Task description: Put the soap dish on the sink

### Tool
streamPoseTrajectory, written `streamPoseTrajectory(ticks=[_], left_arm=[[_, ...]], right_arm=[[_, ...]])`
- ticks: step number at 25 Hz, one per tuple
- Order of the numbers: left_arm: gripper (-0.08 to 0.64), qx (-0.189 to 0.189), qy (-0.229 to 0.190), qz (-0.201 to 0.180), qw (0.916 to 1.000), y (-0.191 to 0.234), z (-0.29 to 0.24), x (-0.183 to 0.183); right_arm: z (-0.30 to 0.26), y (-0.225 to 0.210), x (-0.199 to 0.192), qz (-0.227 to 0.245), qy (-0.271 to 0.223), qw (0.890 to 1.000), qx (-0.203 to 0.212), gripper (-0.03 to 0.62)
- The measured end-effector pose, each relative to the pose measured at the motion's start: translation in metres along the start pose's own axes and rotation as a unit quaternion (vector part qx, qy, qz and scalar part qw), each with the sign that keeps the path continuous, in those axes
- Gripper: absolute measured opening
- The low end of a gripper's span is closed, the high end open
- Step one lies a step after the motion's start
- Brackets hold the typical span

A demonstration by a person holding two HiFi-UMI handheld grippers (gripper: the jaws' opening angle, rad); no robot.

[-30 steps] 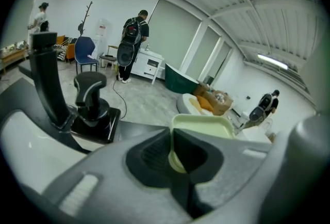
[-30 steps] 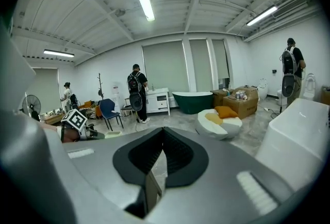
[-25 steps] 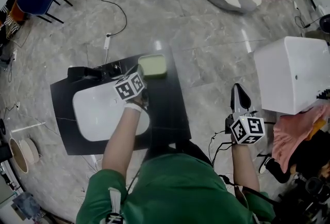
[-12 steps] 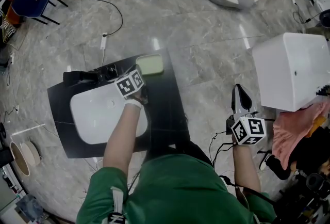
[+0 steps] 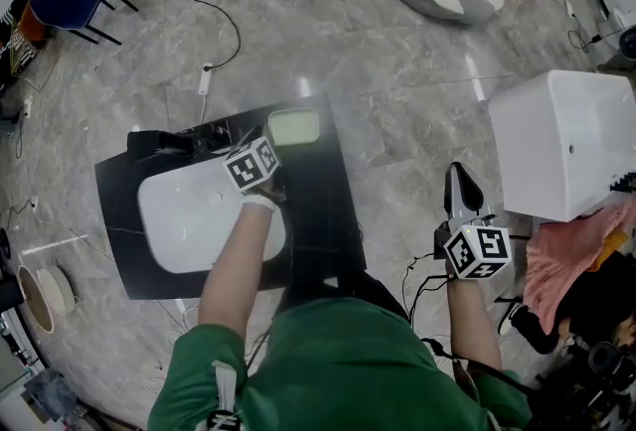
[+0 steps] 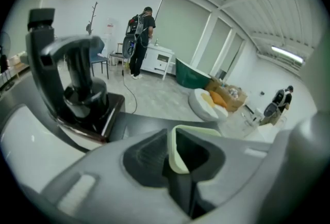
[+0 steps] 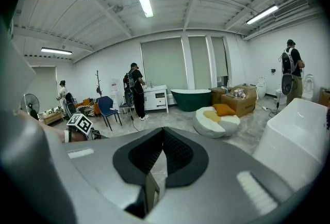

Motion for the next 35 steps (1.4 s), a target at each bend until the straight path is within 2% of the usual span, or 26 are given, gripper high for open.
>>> streamPoseTrajectory(ticks=[5, 10, 16, 24, 30, 35], left_arm=[[0.032, -0.026, -0.046, -0.033, 0.9980, -0.010, 0.037, 0.025], [0.031, -0.052, -0.094, -0.071, 0.9917, -0.019, 0.086, 0.050], [0.028, -0.078, -0.162, -0.127, 0.9754, -0.035, 0.158, 0.085], [0.020, -0.089, -0.218, -0.136, 0.9623, -0.038, 0.239, 0.113], [0.017, -0.096, -0.255, -0.153, 0.9500, -0.047, 0.286, 0.129], [0.015, -0.100, -0.283, -0.155, 0.9412, -0.053, 0.323, 0.139]], right_arm=[[0.003, 0.006, 0.007, -0.007, -0.011, 1.000, 0.012, -0.002], [0.006, 0.019, 0.013, -0.024, -0.027, 0.999, 0.032, -0.002], [0.010, 0.034, 0.035, -0.024, -0.056, 0.997, 0.053, -0.002], [0.024, 0.065, 0.066, -0.022, -0.088, 0.993, 0.076, -0.002], [0.032, 0.086, 0.088, 0.006, -0.117, 0.987, 0.110, -0.002], [0.045, 0.101, 0.103, 0.011, -0.144, 0.981, 0.126, -0.002]])
Point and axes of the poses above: the fingertips, and each gripper's own axes: z backward along the fingers, y to its left, x out of its top, the point moved 9 cm from there along z, backward along the fingers, and after that the axes turned 10 degrees about -y, right-handed, at the moved point
